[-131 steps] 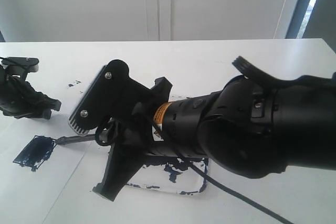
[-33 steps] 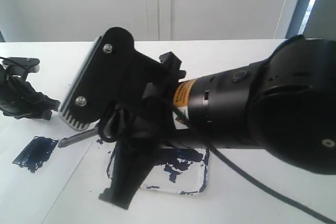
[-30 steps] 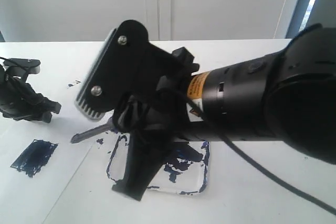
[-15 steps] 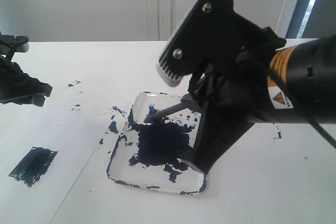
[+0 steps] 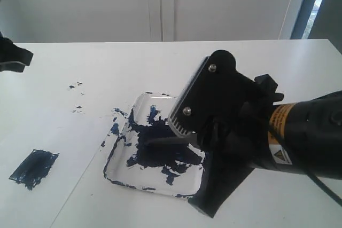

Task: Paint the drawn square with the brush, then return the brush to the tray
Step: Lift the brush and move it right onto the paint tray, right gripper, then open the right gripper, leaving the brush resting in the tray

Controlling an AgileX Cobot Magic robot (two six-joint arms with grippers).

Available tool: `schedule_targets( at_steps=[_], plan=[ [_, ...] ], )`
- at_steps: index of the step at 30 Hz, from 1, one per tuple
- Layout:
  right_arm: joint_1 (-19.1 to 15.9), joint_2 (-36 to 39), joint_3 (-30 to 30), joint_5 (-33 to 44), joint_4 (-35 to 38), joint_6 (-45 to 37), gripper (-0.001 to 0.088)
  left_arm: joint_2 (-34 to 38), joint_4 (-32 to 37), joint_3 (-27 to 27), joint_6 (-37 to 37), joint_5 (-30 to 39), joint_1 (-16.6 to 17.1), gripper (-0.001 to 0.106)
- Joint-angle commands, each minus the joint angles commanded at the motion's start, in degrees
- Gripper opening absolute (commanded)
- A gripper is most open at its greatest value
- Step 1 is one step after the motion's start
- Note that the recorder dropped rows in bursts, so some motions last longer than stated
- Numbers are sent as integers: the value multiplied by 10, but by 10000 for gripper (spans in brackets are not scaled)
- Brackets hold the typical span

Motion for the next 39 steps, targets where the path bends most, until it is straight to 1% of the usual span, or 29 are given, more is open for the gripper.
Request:
schedule_targets(
  at_steps=[2,7,13,19,23,34,37,39],
  plan=[
    [0,0,11,0,0,3,0,-24,35,0,-30,16,-20,276],
    [0,-1,32,1,-12,55,0,-81,140,0,-123,83,-75,276],
    [0,-1,63,-1,-12,91,0,-158,181,12,-186,120,-131,276],
    [0,-1,90,-1,-12,134,0,-212,194,34,-212,171,-166,276],
    [0,-1,110,-6,-12,144,0,-245,195,55,-225,204,-179,276],
    [0,-1,151,-16,-13,151,1,-339,191,138,-240,256,-179,276],
    [0,-1,155,-16,-13,151,39,-358,191,159,-246,263,-179,276],
    [0,-1,159,-19,-13,151,100,-371,188,172,-248,263,-179,276]
  ],
)
